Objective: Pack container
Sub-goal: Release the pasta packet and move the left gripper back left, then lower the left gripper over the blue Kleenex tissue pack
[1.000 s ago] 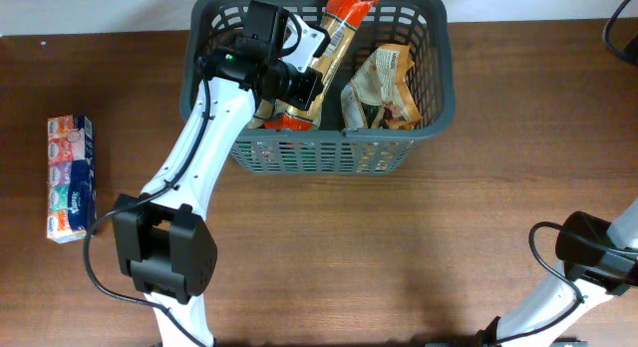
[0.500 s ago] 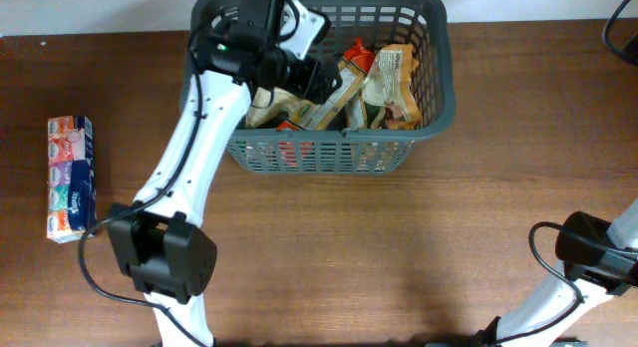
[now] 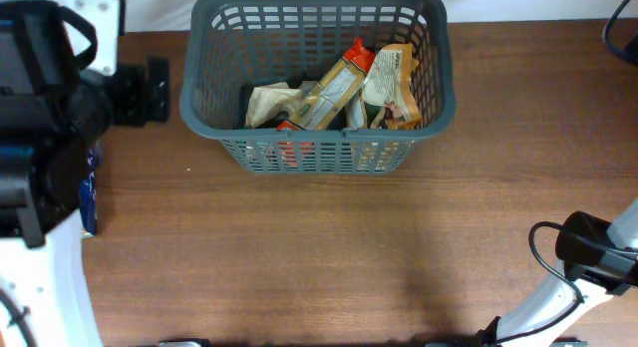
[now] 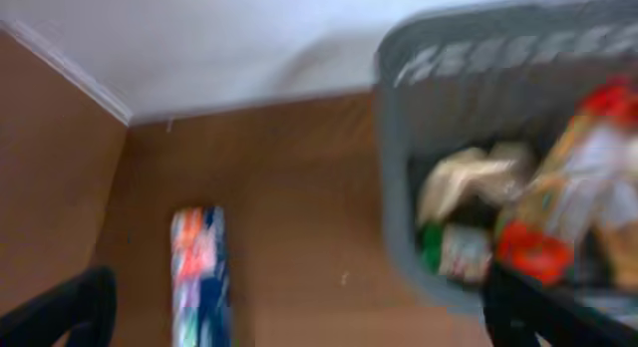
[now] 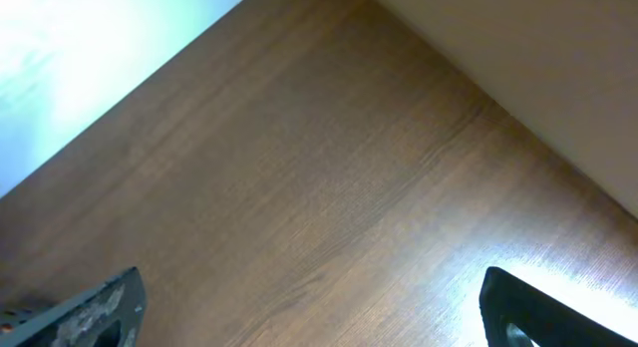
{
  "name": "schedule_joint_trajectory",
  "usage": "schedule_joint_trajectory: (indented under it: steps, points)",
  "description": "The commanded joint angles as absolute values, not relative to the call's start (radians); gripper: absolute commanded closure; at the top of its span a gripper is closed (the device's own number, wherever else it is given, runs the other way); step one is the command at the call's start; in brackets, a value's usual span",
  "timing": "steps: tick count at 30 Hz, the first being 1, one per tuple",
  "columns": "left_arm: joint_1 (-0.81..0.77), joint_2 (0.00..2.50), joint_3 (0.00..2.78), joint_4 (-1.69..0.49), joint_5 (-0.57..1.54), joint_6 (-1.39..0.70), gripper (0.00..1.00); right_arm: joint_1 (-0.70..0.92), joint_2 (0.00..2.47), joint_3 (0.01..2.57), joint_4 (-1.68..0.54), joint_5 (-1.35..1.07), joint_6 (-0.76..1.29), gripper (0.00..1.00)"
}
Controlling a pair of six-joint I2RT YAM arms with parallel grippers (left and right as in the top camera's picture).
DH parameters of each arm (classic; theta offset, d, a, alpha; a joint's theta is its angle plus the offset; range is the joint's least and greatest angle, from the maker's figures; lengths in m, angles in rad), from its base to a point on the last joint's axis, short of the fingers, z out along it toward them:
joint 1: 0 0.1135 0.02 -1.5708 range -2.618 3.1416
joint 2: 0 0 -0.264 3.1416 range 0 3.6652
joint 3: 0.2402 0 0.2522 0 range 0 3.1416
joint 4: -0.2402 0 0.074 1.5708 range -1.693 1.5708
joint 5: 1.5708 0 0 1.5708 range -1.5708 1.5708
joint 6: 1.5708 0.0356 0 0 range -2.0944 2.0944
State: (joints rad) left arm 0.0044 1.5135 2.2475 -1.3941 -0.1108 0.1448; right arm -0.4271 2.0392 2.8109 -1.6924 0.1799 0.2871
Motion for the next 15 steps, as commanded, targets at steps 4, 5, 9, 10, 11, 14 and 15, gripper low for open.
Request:
schedule_joint_trajectory:
  steps: [4, 5, 9, 10, 11, 14, 15]
  points:
    - [0.276, 1.555, 2.223, -1.519, -0.207, -0.001, 0.01, -0.433, 2.026, 2.809, -1.698, 0.196, 0.289, 0.01]
    - [0.313, 1.556, 2.221, -1.524, -0.197, -0.001, 0.01, -0.433, 2.026, 2.809, -1.698, 0.196, 0.289, 0.01]
    - [0.461, 1.561, 2.172, -1.492, -0.091, 0.0, 0.01, -0.433, 2.026, 2.809, -1.698, 0.196, 0.289, 0.01]
    - [0.492, 1.562, 2.143, -1.469, -0.056, 0.009, 0.01, -0.433, 2.026, 2.809, -1.698, 0.196, 0.289, 0.01]
    - [0.525, 1.564, 2.096, -1.432, -0.004, 0.054, 0.01, -0.433, 2.026, 2.809, -1.698, 0.196, 0.289, 0.01]
    - [0.577, 1.577, 1.961, -1.325, 0.033, 0.084, 0.01, -0.433, 2.026, 2.809, -1.698, 0.196, 0.289, 0.01]
    - [0.587, 1.584, 1.919, -1.293, 0.035, 0.084, 0.01, -0.433, 2.026, 2.809, -1.699, 0.196, 0.289, 0.01]
